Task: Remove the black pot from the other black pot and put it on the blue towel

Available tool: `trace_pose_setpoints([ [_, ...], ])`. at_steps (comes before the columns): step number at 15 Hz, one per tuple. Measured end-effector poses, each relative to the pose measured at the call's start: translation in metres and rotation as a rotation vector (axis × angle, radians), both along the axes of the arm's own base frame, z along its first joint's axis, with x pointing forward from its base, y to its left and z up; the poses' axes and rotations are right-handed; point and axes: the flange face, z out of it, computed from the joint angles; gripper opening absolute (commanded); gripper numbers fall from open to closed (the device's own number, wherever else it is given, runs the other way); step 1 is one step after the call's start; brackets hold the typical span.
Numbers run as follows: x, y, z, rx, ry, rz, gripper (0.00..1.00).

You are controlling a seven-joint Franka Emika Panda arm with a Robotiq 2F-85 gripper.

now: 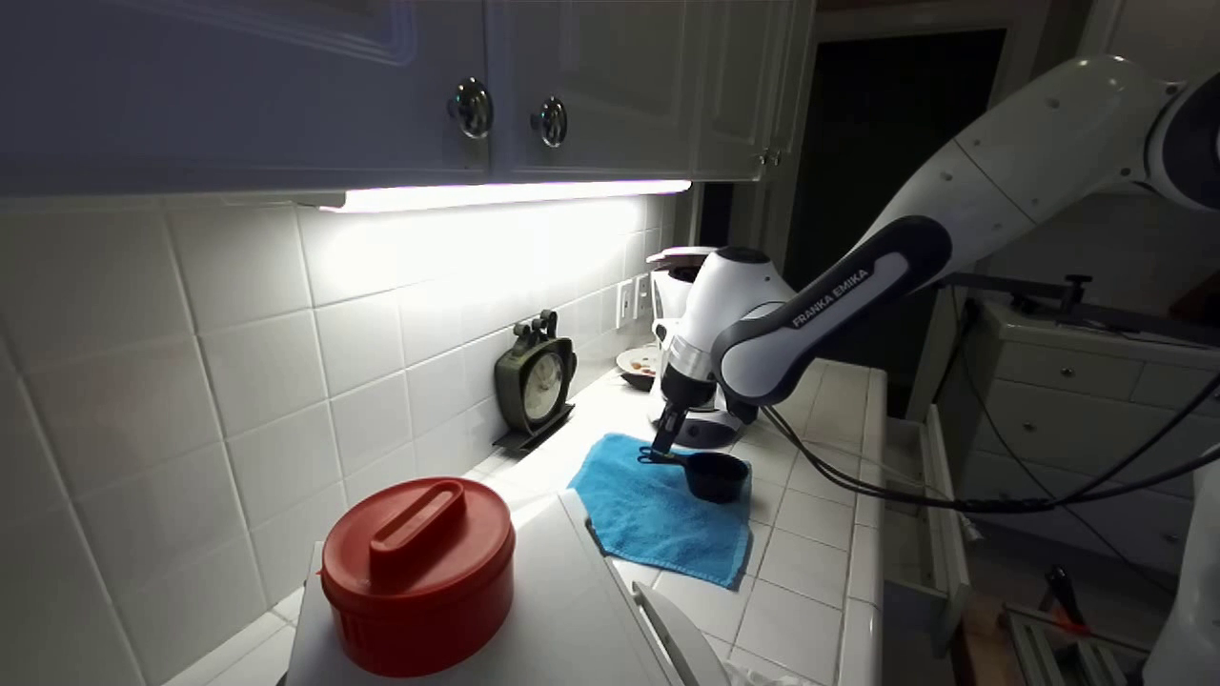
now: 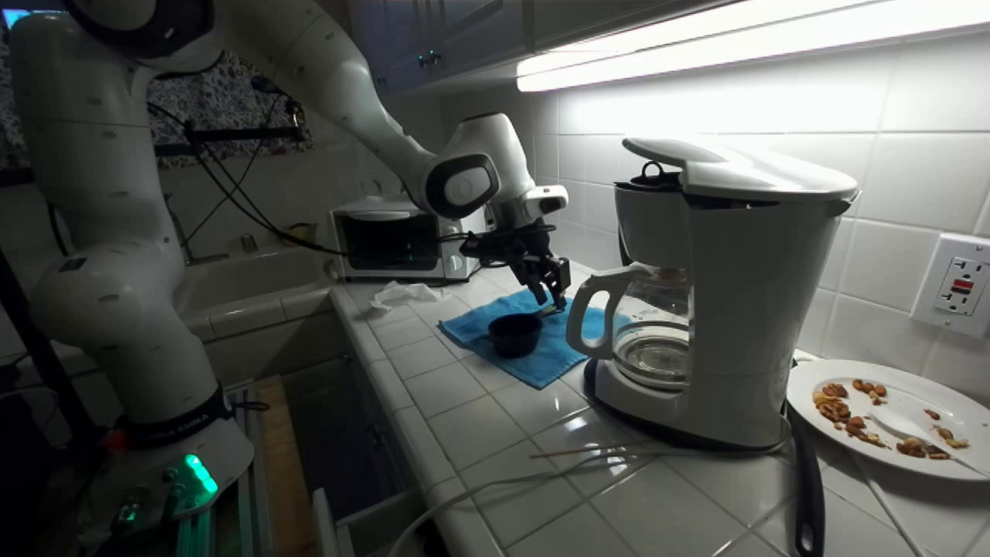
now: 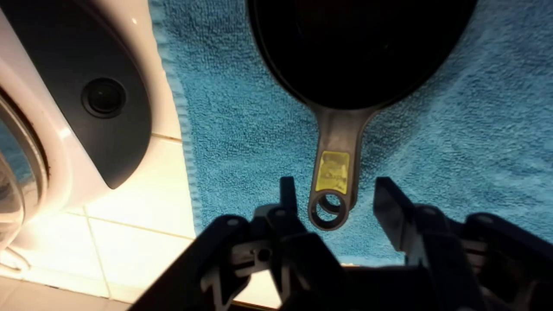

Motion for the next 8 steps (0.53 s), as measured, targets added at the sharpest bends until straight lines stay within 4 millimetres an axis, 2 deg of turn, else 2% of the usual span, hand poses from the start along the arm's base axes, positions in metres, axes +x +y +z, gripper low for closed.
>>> trace_pose_setpoints([
  [2, -0.002, 0.0003, -0.0029, 0.001, 0.007, 0.0, 0.09],
  [3, -0.0028, 0.0005, -0.0041, 0.002, 0.009, 0.0, 0.07],
  [4, -0.0034, 0.0005, -0.005, 0.002, 0.011, 0.0, 0.12],
  [8, -0.004, -0.0001, -0.0056, 0.003, 0.013, -0.002, 0.12],
])
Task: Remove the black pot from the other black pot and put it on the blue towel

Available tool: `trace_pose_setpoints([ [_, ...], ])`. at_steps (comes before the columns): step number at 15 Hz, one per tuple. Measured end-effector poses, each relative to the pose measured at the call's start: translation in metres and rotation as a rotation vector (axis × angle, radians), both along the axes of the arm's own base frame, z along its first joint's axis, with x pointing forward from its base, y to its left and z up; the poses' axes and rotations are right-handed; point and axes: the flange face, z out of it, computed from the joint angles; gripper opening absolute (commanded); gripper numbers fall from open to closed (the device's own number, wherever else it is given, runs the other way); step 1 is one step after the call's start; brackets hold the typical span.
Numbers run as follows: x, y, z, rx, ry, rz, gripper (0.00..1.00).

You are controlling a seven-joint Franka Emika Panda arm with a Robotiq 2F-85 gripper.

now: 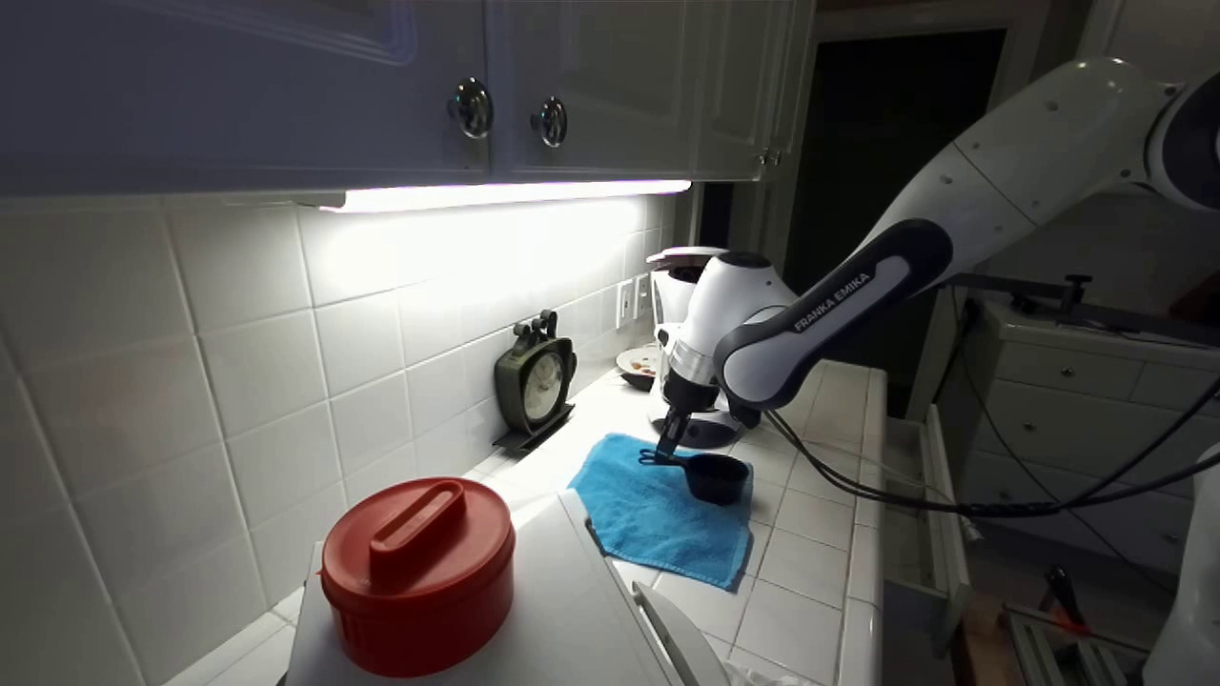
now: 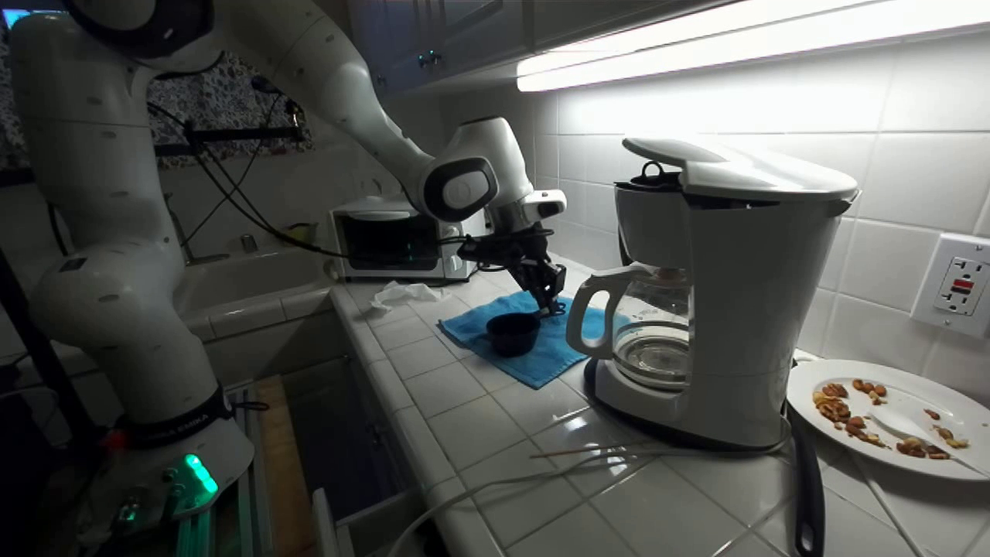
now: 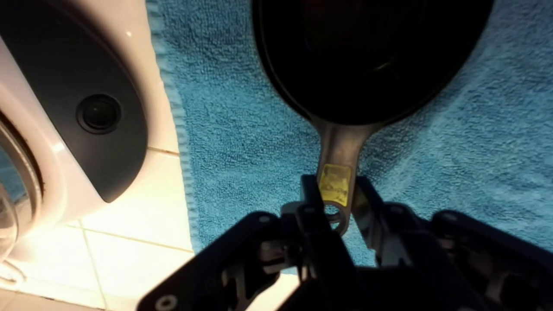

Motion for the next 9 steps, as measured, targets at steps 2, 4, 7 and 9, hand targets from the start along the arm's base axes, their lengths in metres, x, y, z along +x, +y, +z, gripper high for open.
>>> trace_pose_setpoints([
  [2, 0.0, 0.0, 0.0, 0.0, -0.001, -0.001, 0.12],
  [4, 0.0, 0.0, 0.002, -0.001, -0.004, -0.001, 0.11],
  [7, -0.001, 0.0, 0.012, -0.002, -0.02, 0.0, 0.11],
  [9, -0.001, 0.0, 0.019, -0.004, -0.032, 0.0, 0.11],
])
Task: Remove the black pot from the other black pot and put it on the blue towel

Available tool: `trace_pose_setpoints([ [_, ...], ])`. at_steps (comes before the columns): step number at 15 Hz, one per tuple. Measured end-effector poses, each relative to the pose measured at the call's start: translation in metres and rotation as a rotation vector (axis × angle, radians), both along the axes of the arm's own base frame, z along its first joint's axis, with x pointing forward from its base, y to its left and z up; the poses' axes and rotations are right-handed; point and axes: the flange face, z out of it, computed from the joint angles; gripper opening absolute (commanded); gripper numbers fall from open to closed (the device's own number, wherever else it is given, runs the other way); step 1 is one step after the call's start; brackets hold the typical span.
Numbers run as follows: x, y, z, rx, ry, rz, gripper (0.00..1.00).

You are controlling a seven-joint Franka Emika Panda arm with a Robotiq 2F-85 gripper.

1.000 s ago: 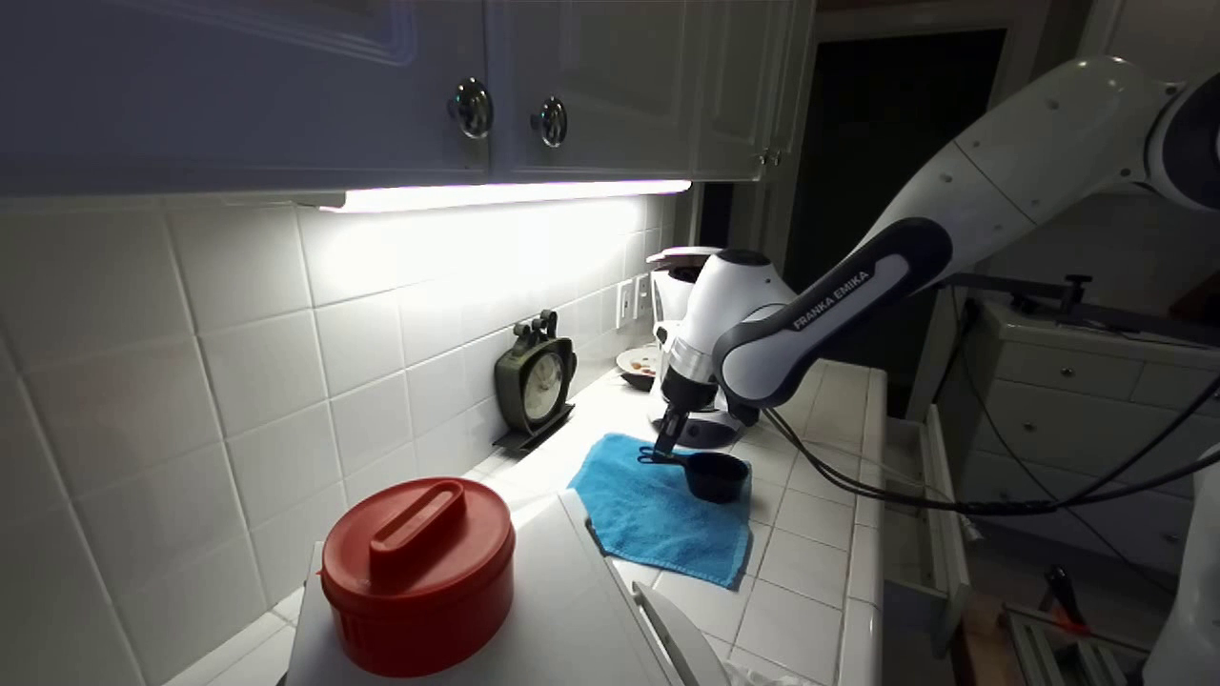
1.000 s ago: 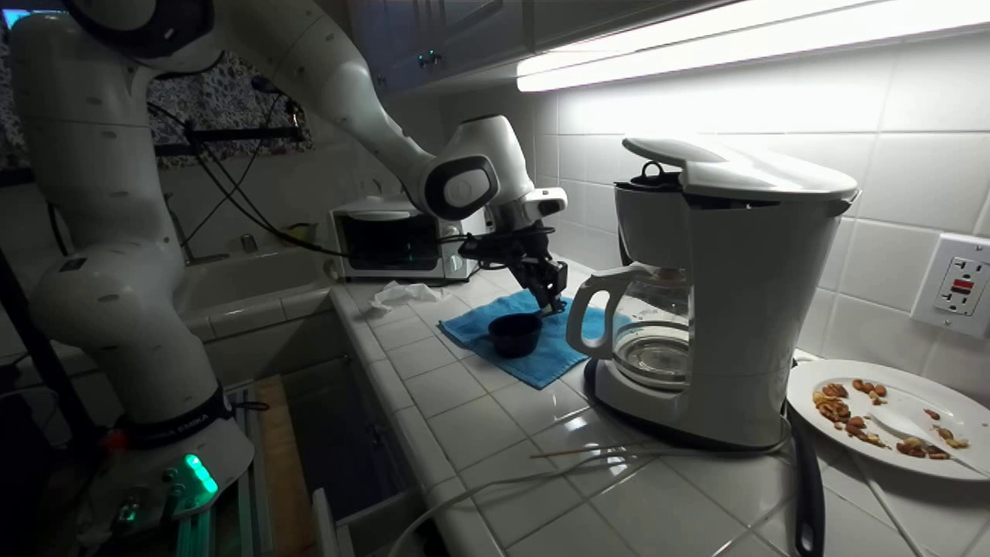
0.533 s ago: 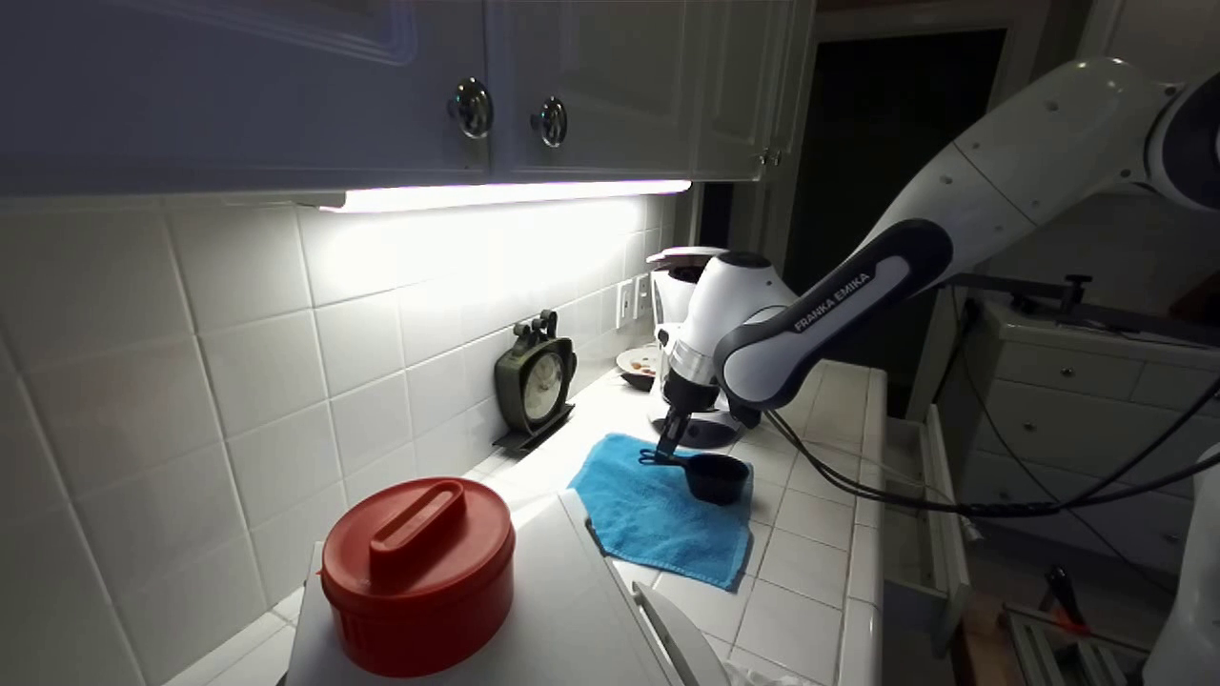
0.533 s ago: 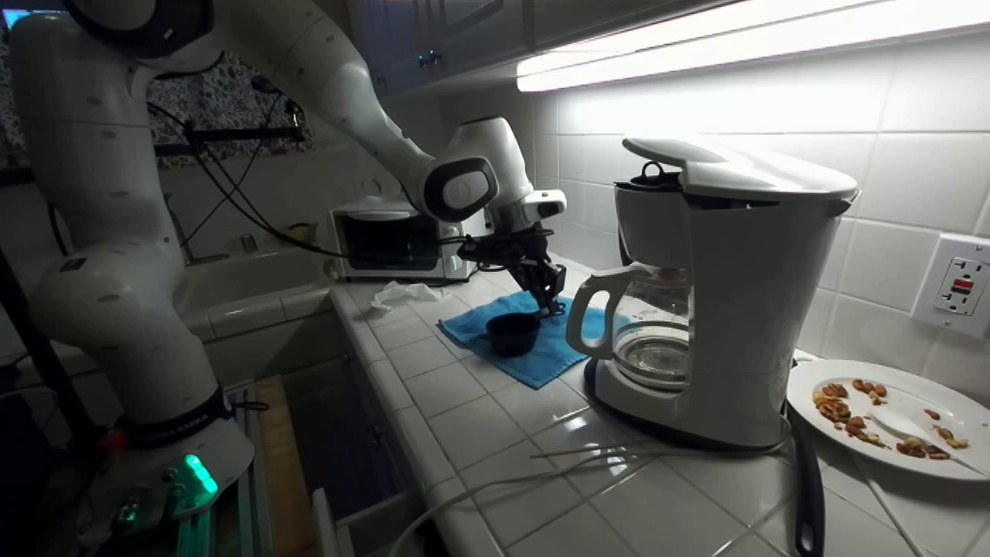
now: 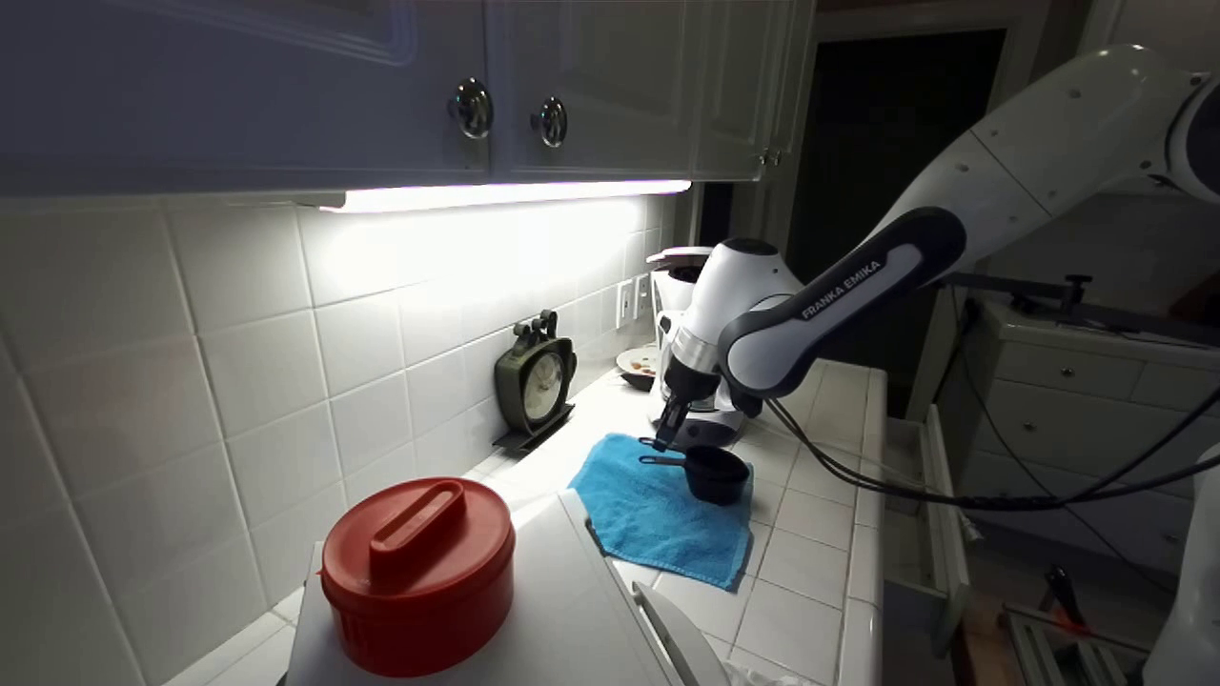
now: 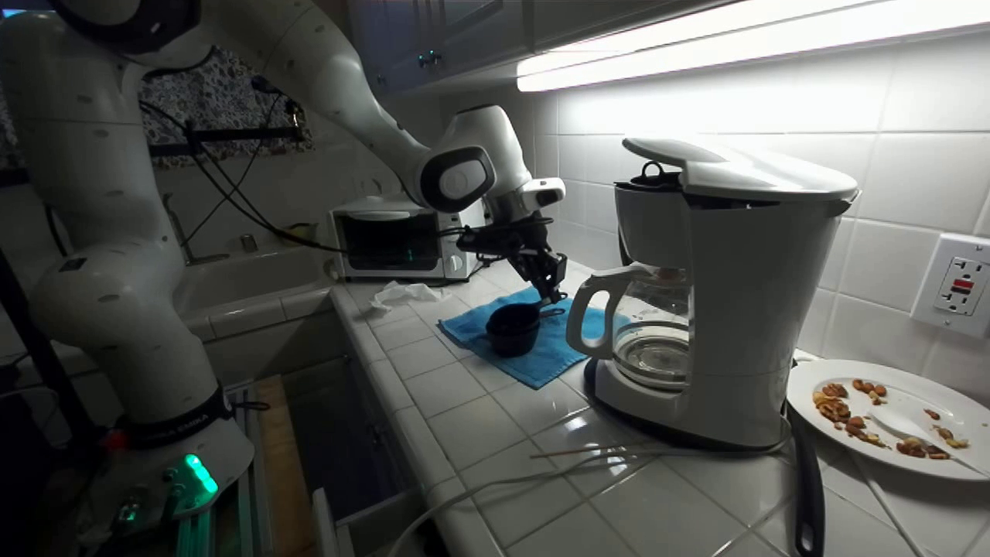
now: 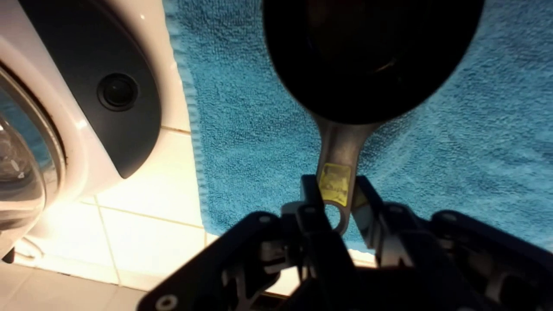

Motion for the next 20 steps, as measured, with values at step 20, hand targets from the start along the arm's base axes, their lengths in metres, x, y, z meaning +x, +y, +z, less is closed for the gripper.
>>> trace_pose_setpoints([
  [20, -0.004, 0.081, 0.04, 0.046, 0.057, 0.023, 0.31],
])
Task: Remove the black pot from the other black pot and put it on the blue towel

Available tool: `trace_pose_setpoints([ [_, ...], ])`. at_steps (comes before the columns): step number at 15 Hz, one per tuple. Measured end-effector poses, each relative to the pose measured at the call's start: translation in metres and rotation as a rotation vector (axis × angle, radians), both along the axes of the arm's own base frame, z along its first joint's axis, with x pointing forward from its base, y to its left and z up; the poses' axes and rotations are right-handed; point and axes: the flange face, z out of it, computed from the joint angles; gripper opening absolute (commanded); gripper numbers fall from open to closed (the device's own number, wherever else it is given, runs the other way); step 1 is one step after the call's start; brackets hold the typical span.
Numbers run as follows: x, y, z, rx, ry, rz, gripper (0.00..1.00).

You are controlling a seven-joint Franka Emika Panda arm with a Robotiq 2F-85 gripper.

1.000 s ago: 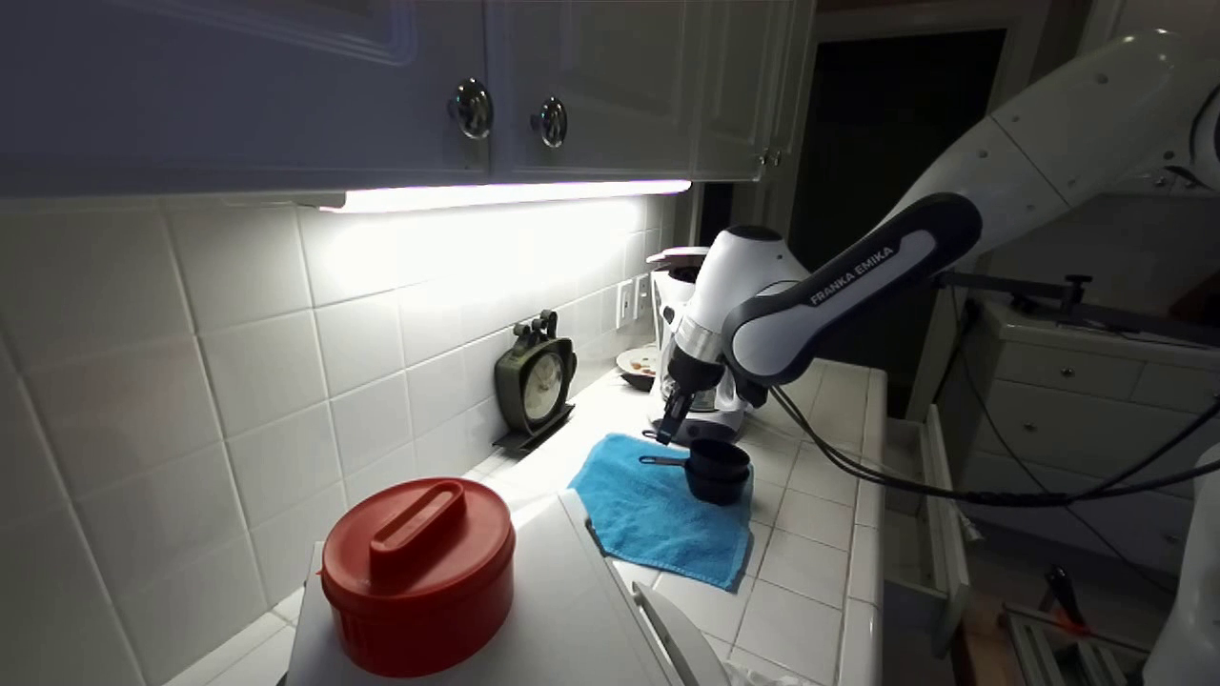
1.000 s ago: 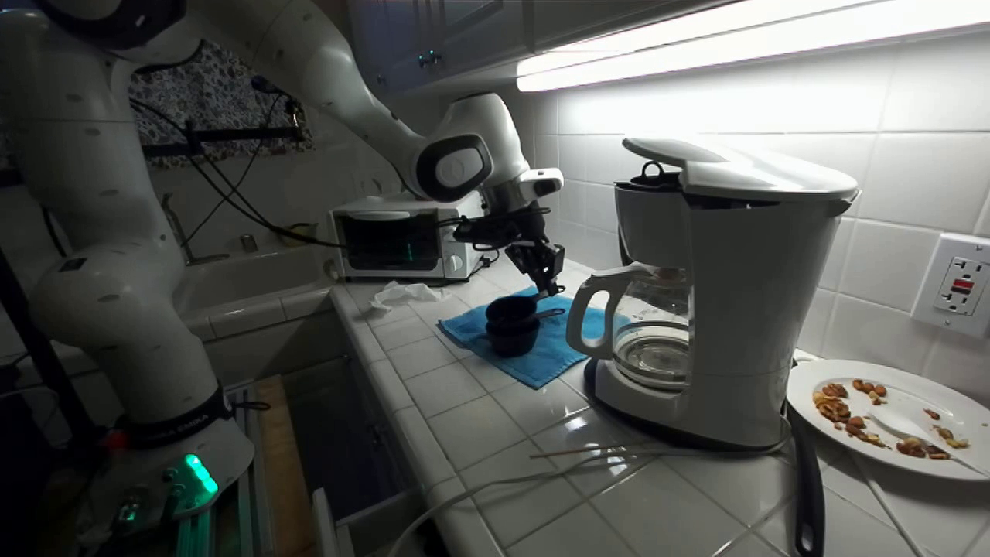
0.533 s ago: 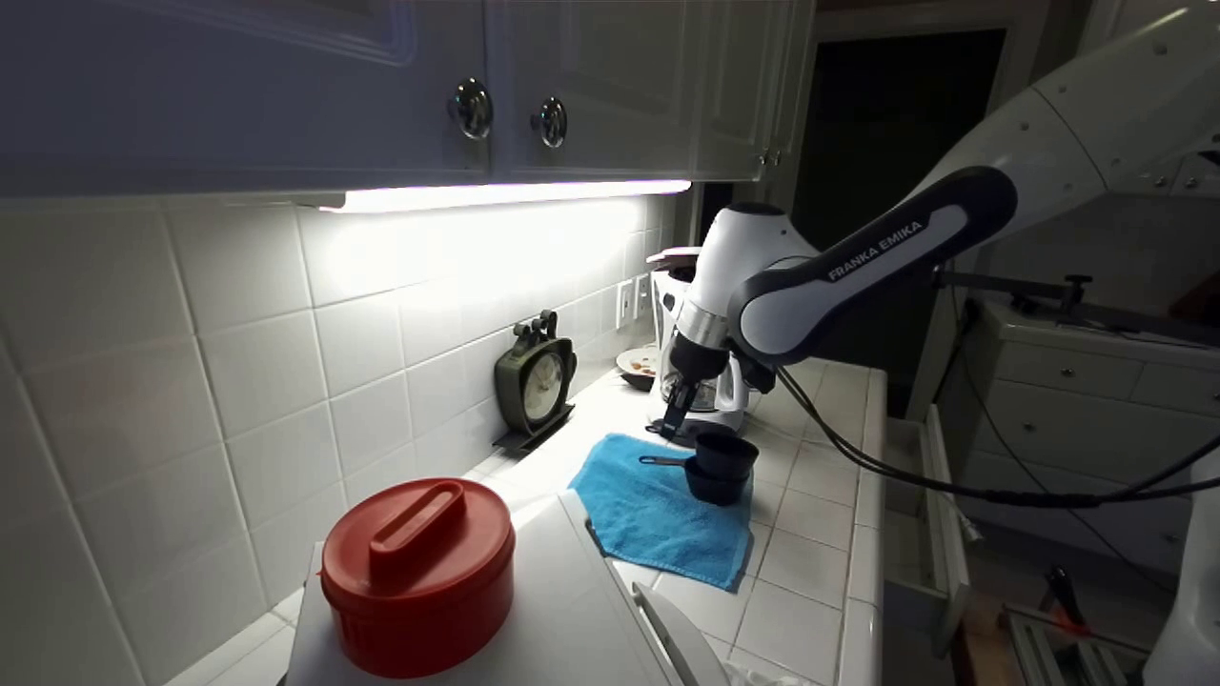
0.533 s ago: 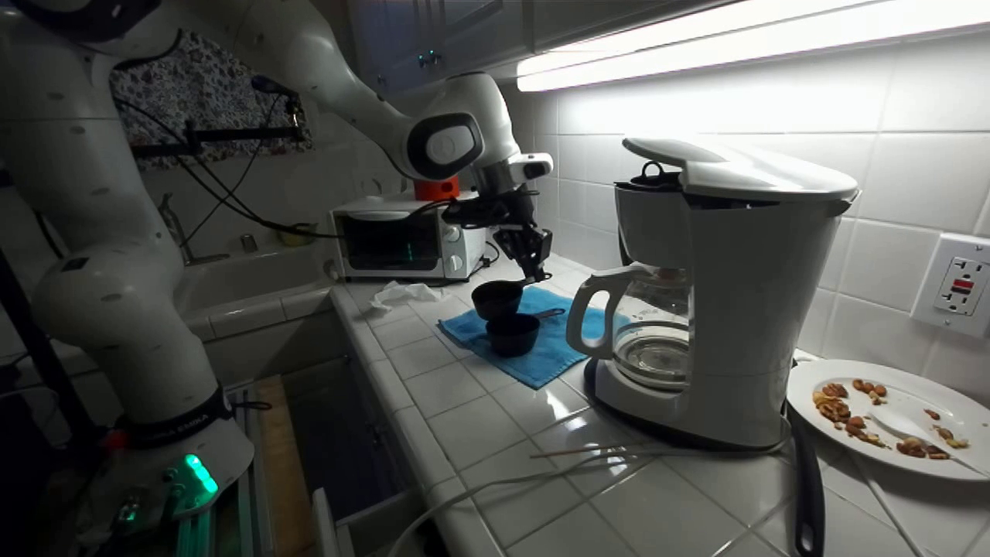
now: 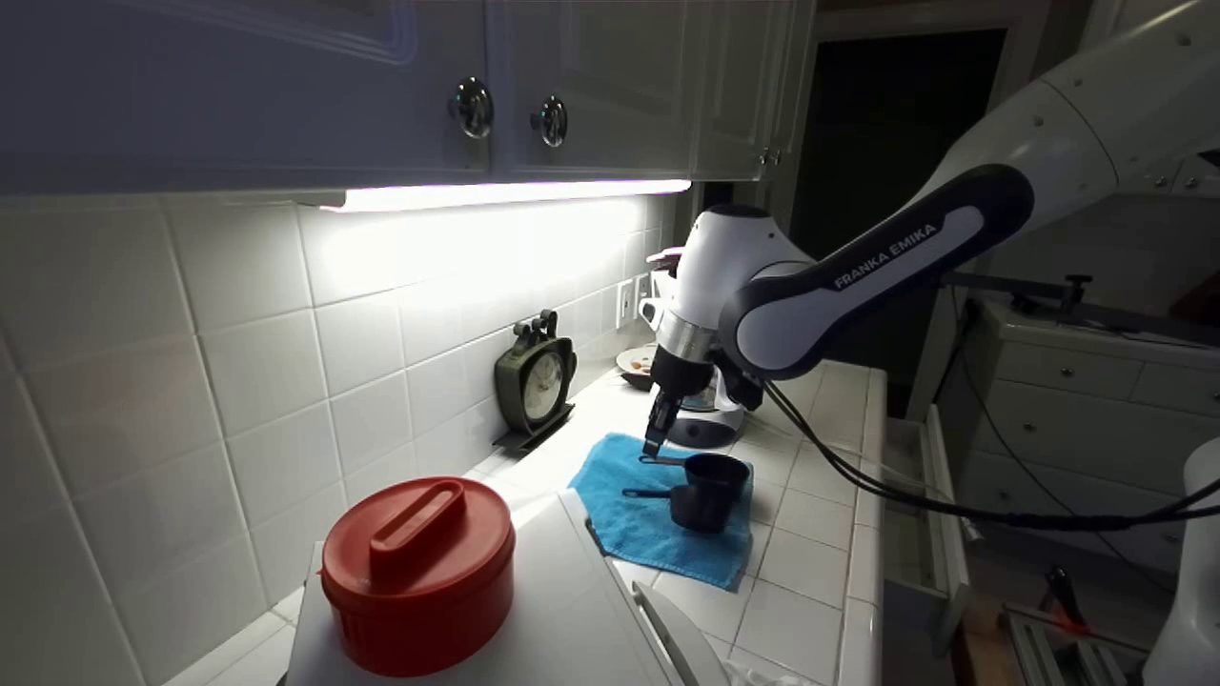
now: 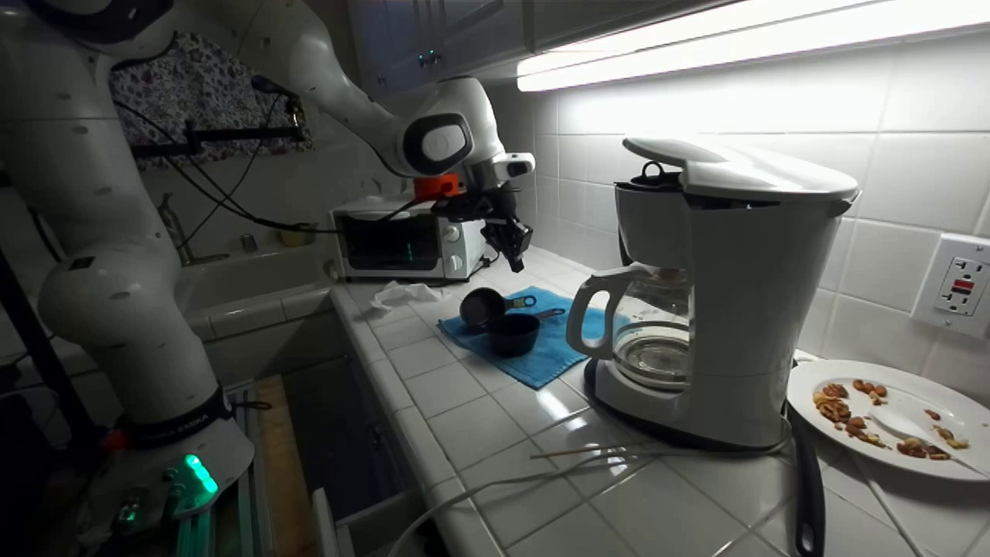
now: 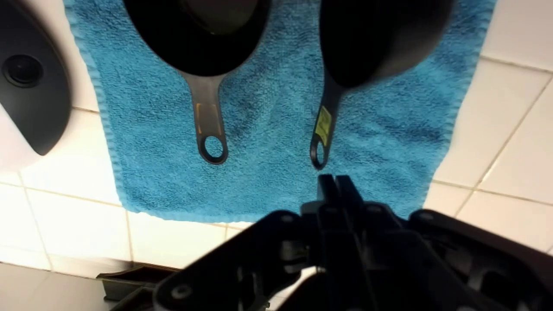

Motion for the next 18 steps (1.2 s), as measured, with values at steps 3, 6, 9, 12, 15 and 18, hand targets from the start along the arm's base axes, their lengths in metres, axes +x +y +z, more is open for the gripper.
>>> trace_pose_setpoints([
  [3, 0.002, 0.02, -0.009, 0.013, 0.009, -0.012, 0.37],
  [6, 0.003, 0.027, -0.014, 0.018, 0.017, -0.035, 0.59],
  [9, 0.003, 0.023, -0.012, 0.026, 0.009, -0.075, 0.79],
  [12, 0.0, 0.017, 0.0, 0.044, -0.013, -0.132, 1.0],
  [15, -0.013, 0.015, 0.017, 0.064, -0.038, -0.172, 1.0],
  [18, -0.035, 0.014, 0.03, 0.084, -0.062, -0.233, 1.0],
])
